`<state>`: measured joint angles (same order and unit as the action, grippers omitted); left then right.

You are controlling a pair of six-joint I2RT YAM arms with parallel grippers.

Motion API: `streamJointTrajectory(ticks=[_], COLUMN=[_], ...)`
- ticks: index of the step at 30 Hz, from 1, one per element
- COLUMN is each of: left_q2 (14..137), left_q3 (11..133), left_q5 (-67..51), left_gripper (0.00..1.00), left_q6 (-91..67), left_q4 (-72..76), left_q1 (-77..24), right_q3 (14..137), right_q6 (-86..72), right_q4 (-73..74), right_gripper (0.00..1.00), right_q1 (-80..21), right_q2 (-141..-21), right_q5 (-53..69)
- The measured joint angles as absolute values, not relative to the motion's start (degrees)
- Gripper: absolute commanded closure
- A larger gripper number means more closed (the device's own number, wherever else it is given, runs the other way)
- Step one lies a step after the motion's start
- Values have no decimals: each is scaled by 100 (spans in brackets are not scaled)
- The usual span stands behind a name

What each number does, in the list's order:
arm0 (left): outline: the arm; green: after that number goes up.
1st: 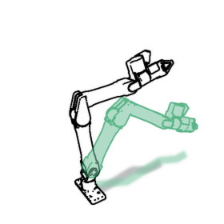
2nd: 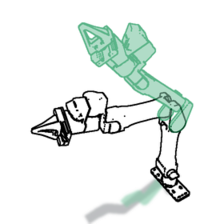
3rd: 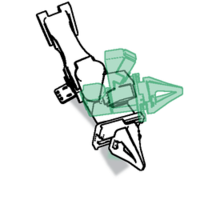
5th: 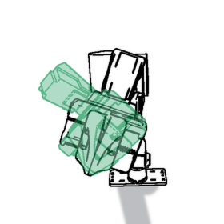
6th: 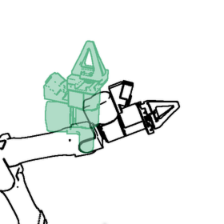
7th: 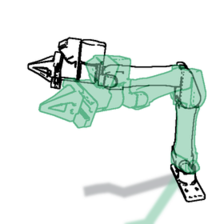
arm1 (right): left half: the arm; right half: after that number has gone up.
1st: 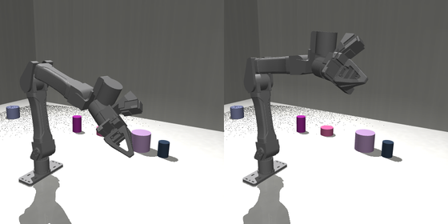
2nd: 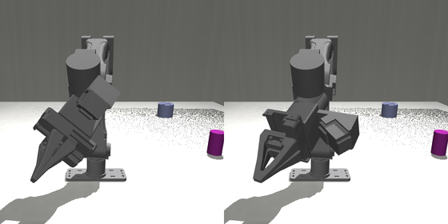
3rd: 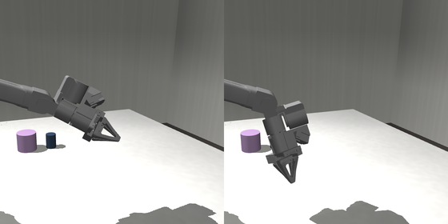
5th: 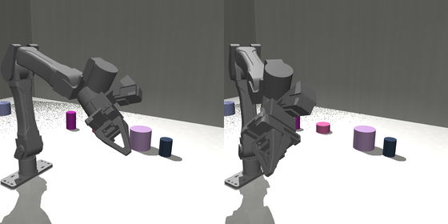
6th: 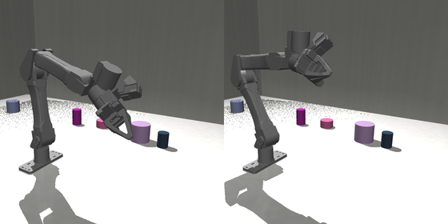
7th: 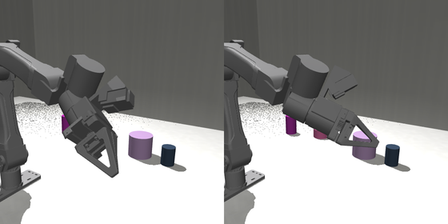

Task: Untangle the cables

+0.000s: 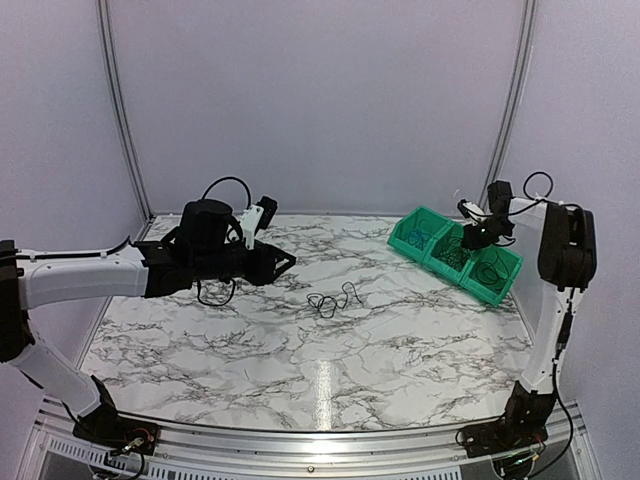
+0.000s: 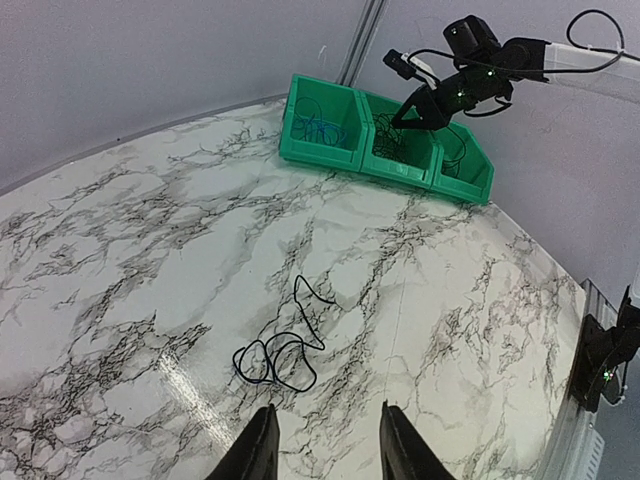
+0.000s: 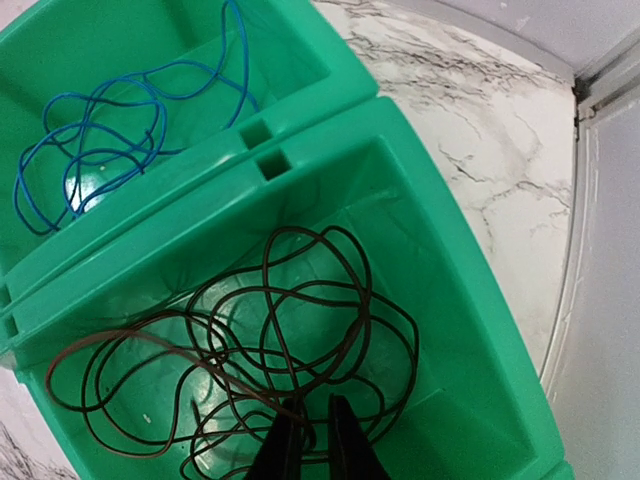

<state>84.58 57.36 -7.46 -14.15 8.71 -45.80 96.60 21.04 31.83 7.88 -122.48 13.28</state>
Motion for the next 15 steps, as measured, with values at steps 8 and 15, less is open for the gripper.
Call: streamJointTrajectory(ticks=[8, 15], left_q2=[8458, 8458], left_q3=[5736, 5736], left_q5=[-746, -768], left_gripper=[64, 63], left_q6=[-1415, -1422], left_q4=[869, 869], left_q1=[-4580, -4580], right_q3=[9430, 9144], right_q6=[1994, 2003], right_q4=[3658, 3830], right_gripper=[60, 60], right_q1=[646, 27], right_q2=[-11596, -9397], right_q5=[1249, 1188])
